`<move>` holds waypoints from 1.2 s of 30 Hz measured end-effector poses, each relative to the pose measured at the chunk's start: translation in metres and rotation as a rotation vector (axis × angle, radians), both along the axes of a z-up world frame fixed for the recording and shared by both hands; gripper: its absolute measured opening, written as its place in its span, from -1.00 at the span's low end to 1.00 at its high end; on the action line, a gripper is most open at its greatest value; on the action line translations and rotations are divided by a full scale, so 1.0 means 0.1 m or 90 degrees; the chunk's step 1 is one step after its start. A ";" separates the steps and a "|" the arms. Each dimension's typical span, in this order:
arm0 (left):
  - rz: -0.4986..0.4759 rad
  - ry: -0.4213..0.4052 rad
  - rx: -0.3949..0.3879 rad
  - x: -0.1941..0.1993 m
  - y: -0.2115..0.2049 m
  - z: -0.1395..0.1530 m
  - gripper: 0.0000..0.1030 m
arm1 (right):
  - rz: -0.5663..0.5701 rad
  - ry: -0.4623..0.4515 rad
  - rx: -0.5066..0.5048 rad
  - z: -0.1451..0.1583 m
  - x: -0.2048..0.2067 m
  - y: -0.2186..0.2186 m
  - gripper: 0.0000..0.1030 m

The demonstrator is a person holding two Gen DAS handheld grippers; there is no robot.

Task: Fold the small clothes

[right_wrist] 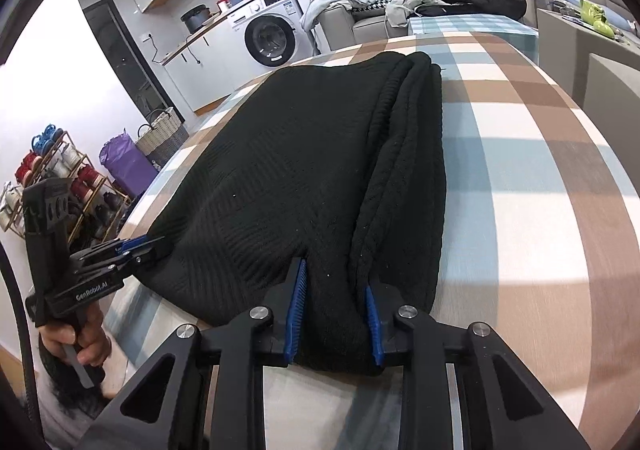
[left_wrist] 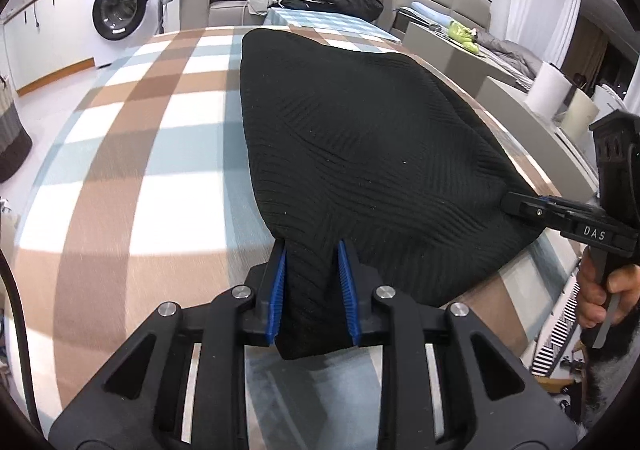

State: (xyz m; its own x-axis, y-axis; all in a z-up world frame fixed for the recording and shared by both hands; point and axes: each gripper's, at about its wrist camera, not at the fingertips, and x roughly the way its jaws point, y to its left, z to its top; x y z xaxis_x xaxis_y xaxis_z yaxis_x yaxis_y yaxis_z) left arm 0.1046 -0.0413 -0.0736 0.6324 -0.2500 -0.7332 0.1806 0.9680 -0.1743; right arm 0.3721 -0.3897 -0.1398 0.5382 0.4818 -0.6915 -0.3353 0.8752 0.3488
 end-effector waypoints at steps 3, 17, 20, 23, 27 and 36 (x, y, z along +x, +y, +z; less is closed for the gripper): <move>0.008 0.001 0.005 0.18 0.02 0.01 -0.57 | -0.012 0.005 -0.002 0.02 0.17 0.05 -0.47; 0.027 -0.002 0.002 0.49 0.11 -0.01 -0.57 | -0.037 -0.011 -0.034 0.08 0.43 0.15 -0.43; 0.030 -0.008 0.004 0.44 0.12 0.01 -0.56 | -0.041 -0.020 -0.034 0.10 0.40 0.10 -0.29; 0.029 -0.013 0.003 0.37 0.15 0.01 -0.55 | -0.043 -0.025 -0.026 0.14 0.34 0.01 -0.29; 0.026 -0.016 0.012 0.33 0.13 -0.01 -0.55 | -0.033 -0.009 0.027 0.10 0.31 -0.10 -0.59; 0.032 -0.033 0.007 0.21 0.16 0.04 -0.55 | -0.047 -0.010 0.021 0.09 0.31 -0.15 -0.66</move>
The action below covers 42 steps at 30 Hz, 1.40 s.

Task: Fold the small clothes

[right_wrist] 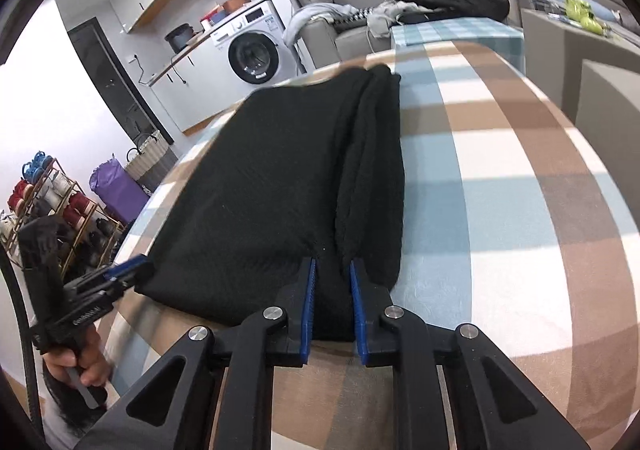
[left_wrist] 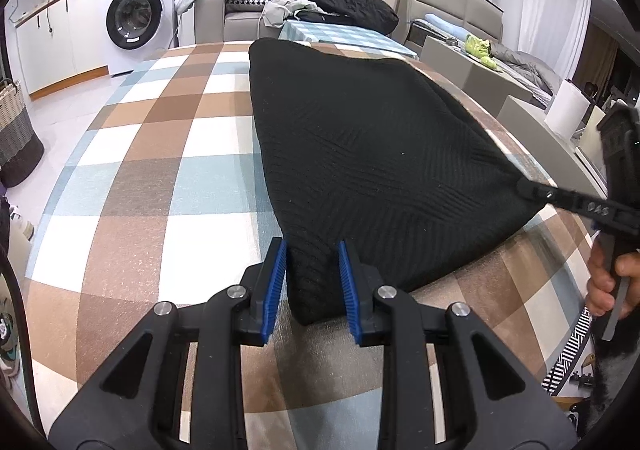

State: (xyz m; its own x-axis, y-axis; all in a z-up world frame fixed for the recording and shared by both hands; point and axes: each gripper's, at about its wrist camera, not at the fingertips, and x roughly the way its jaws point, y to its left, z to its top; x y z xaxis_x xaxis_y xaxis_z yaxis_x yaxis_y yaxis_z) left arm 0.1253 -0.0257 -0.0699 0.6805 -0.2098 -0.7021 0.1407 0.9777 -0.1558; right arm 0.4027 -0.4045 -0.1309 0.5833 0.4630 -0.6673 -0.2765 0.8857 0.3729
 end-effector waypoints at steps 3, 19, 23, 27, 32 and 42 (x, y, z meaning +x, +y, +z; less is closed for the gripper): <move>0.003 -0.017 -0.008 -0.09 0.03 0.06 -0.37 | -0.001 -0.029 0.002 0.11 -0.11 -0.04 -0.31; 0.016 -0.161 0.030 -0.78 -0.15 0.27 0.99 | 0.032 -0.186 0.103 0.36 -0.80 -0.20 1.00; 0.020 -0.180 0.019 -0.84 -0.15 0.28 0.99 | 0.028 -0.242 0.105 0.41 -0.89 -0.17 1.00; 0.017 -0.198 0.022 -0.88 -0.15 0.30 0.99 | 0.026 -0.280 0.073 0.39 -0.94 -0.10 1.00; 0.003 -0.190 0.010 -0.86 -0.16 0.28 0.99 | 0.052 -0.263 0.041 0.26 -0.88 0.02 1.00; 0.012 -0.195 0.008 -0.87 -0.15 0.25 0.99 | 0.056 -0.261 0.019 0.18 -0.86 0.06 1.00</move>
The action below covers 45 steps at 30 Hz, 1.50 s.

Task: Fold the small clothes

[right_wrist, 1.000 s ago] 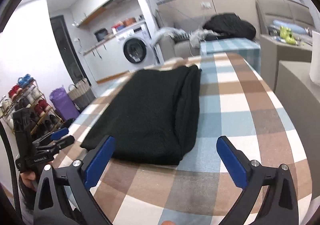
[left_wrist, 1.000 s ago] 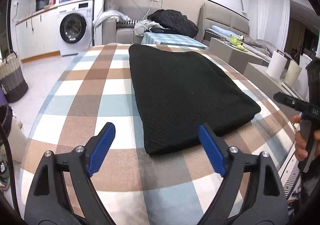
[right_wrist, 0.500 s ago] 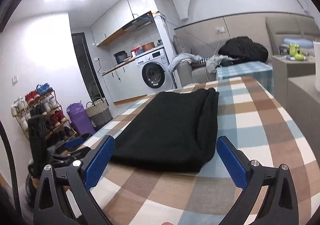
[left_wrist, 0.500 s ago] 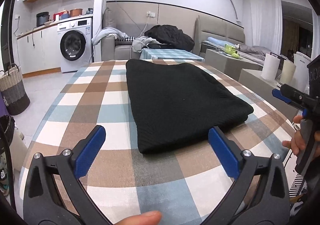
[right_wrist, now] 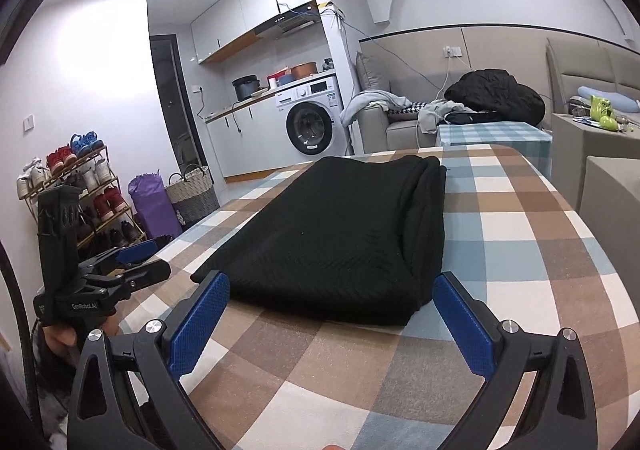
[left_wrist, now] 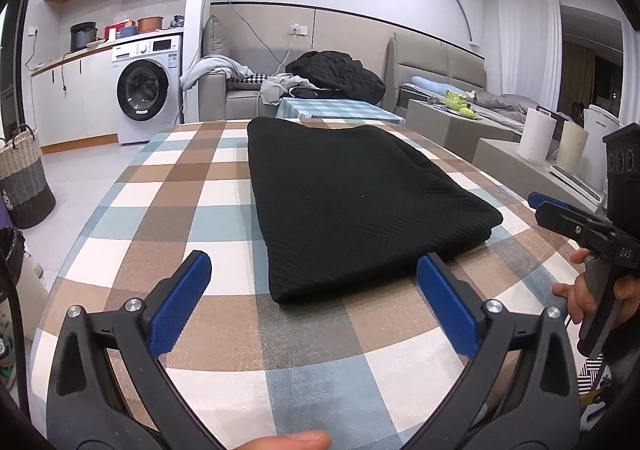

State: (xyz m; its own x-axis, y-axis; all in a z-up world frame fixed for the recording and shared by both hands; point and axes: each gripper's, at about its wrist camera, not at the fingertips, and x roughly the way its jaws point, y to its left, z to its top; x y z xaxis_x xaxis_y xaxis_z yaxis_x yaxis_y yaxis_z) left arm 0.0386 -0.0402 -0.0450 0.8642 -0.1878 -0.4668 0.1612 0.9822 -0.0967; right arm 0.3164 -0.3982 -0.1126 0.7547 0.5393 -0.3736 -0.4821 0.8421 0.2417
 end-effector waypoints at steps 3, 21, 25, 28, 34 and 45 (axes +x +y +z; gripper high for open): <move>-0.001 0.000 -0.005 0.01 0.02 0.00 0.99 | -0.004 -0.003 0.000 -0.01 0.01 0.00 1.00; -0.001 0.000 -0.005 0.01 0.03 -0.01 0.99 | -0.005 -0.003 0.005 -0.02 0.01 -0.03 1.00; -0.001 0.000 -0.005 0.01 0.03 -0.01 0.99 | -0.005 -0.002 0.004 -0.02 0.01 -0.02 1.00; -0.001 -0.001 -0.005 0.01 0.03 -0.02 0.99 | -0.005 -0.002 0.004 -0.02 0.00 -0.02 1.00; -0.001 -0.001 -0.005 0.01 0.03 -0.02 0.99 | -0.003 -0.002 0.002 -0.03 0.02 -0.02 1.00; -0.001 -0.001 -0.005 0.01 0.03 -0.02 0.99 | -0.003 -0.002 0.001 -0.03 0.02 -0.02 1.00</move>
